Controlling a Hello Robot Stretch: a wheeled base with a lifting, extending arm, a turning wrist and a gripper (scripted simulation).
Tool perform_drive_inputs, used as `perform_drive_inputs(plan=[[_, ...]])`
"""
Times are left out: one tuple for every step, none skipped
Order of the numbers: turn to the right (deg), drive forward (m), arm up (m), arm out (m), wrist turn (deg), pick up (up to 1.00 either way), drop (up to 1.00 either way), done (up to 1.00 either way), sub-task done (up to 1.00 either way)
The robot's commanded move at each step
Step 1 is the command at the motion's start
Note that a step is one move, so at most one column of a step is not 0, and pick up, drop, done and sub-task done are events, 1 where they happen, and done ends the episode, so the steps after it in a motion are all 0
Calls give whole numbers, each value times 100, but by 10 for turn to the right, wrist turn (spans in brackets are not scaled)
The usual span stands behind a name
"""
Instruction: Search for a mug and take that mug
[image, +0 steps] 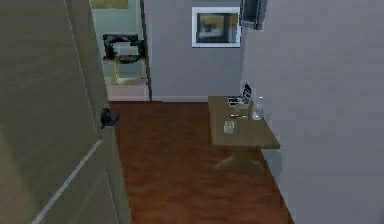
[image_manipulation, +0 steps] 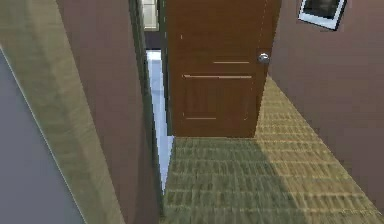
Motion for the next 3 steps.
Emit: perform_drive_inputs(plan=[[0, 45, 0, 0, 0, 0, 0, 0, 0], [120, 0, 0, 0, 0, 0, 0, 0, 0], [0, 55, 0, 0, 0, 0, 0, 0, 0]])
